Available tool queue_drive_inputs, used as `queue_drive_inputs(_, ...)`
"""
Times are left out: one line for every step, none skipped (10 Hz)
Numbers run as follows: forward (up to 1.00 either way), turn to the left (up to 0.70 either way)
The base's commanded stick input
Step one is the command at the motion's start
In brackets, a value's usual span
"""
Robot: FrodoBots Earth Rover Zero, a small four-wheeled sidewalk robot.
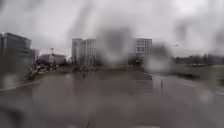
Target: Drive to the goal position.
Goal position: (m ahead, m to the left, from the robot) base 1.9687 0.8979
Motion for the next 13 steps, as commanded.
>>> queue_drive_inputs(0.91, -0.01)
queue_drive_inputs(0.92, -0.02)
queue_drive_inputs(0.92, -0.03)
queue_drive_inputs(0.93, -0.03)
queue_drive_inputs(0.93, -0.20)
queue_drive_inputs(0.94, -0.27)
queue_drive_inputs(0.94, -0.17)
queue_drive_inputs(0.95, -0.07)
queue_drive_inputs(0.97, 0.00)
queue_drive_inputs(0.99, 0.00)
queue_drive_inputs(0.99, 0.00)
queue_drive_inputs(0.99, -0.01)
queue_drive_inputs(0.98, -0.02)
